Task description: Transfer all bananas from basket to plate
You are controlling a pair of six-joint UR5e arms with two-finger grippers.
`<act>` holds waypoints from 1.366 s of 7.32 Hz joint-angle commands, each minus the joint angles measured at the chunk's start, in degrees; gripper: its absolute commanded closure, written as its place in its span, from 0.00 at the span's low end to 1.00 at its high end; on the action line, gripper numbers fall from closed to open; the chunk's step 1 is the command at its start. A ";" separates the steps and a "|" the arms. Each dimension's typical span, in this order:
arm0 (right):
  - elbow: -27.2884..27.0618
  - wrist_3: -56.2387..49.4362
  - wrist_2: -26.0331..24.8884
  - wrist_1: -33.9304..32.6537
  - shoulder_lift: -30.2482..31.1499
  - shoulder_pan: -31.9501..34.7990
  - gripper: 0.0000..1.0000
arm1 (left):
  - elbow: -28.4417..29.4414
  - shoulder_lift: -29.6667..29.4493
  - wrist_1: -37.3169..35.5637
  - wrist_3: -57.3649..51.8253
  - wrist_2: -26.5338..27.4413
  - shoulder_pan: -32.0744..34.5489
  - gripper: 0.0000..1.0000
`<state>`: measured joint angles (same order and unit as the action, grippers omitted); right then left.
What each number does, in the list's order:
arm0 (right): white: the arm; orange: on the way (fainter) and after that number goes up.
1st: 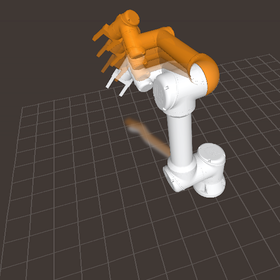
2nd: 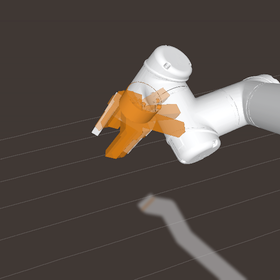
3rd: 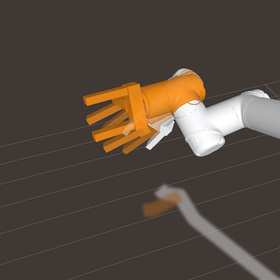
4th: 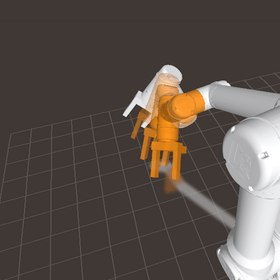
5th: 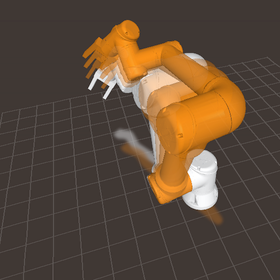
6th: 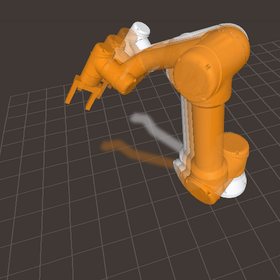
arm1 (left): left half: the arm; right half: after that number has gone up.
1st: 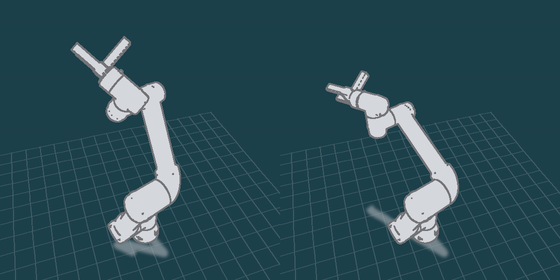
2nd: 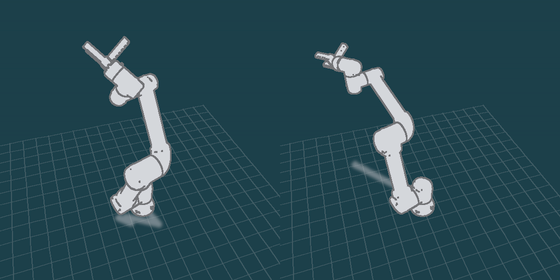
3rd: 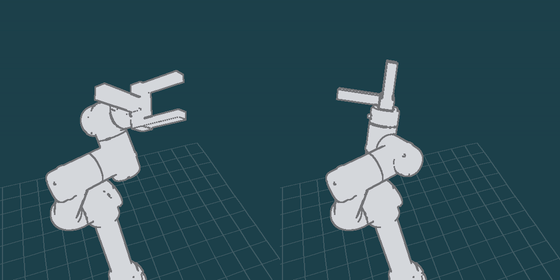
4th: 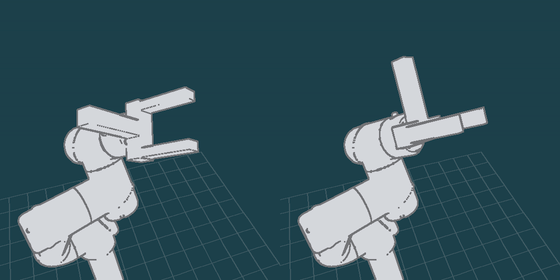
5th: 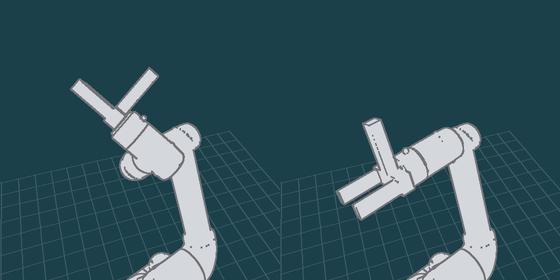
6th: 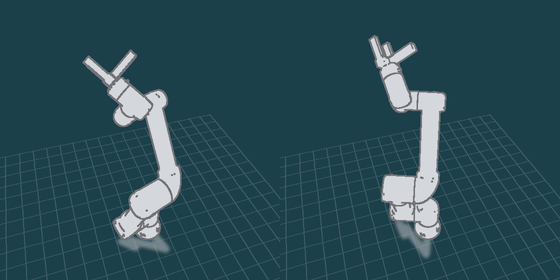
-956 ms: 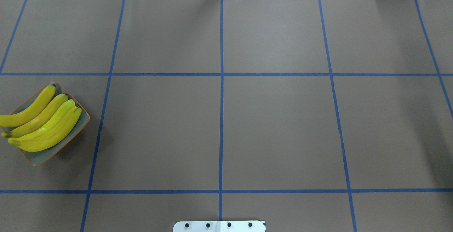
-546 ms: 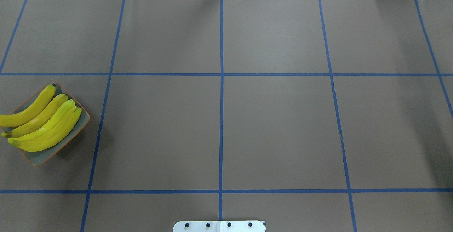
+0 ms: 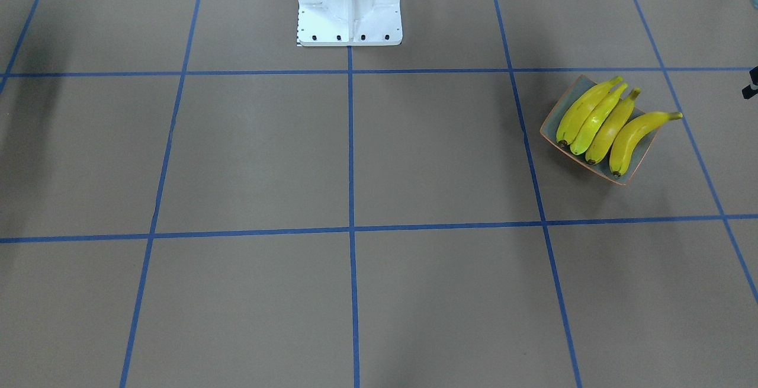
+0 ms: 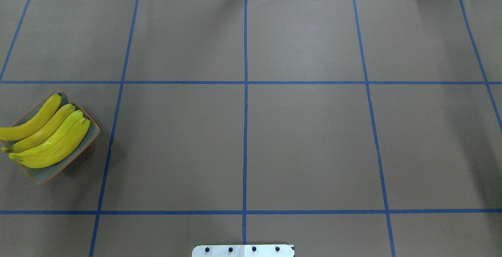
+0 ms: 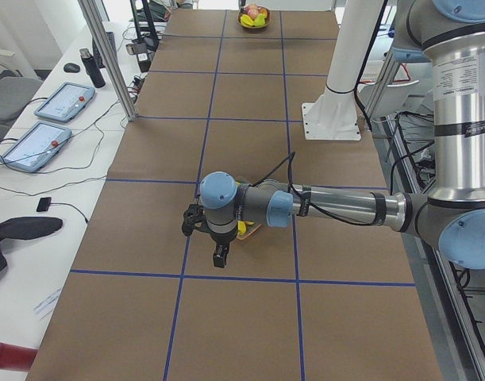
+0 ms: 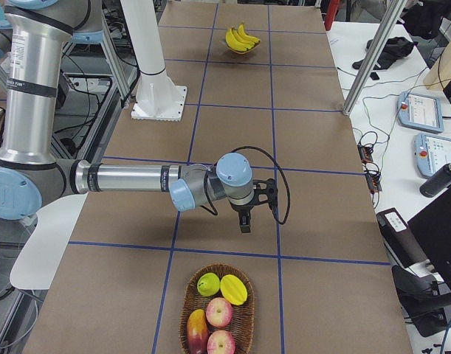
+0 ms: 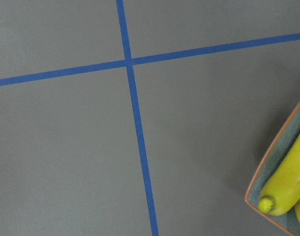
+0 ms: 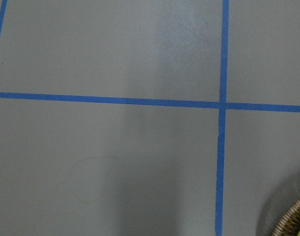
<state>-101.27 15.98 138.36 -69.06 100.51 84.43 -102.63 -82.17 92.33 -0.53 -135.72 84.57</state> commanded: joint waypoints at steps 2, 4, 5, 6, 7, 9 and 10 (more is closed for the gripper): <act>-0.24 -0.07 -0.11 0.24 -0.23 0.12 0.00 | -4.65 0.43 -0.39 0.27 -0.07 0.07 0.01; -0.07 -0.07 -0.72 0.15 -0.66 -0.92 0.00 | -4.16 0.61 -0.66 0.27 0.19 0.25 0.01; -0.33 -0.07 -0.73 0.15 -0.40 -0.06 0.00 | -4.15 0.61 -0.66 0.27 0.19 0.25 0.01; -0.25 -0.07 -0.73 0.15 -0.31 -0.14 0.00 | -3.46 0.52 -0.48 0.27 0.45 0.07 0.01; -0.16 -0.07 -0.73 0.15 -0.57 -0.14 0.00 | -3.02 0.52 -0.40 0.27 0.54 0.25 0.01; -0.33 -0.07 -1.17 0.06 -0.49 0.29 0.00 | -2.84 0.61 -0.39 0.27 0.46 0.25 0.01; -0.42 -0.33 -2.12 0.06 -0.49 0.13 0.00 | -2.49 0.61 -0.39 0.27 0.28 0.25 0.01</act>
<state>-101.54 15.84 137.04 -68.98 99.99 84.51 -105.45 -81.57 91.93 -0.26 -135.28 84.81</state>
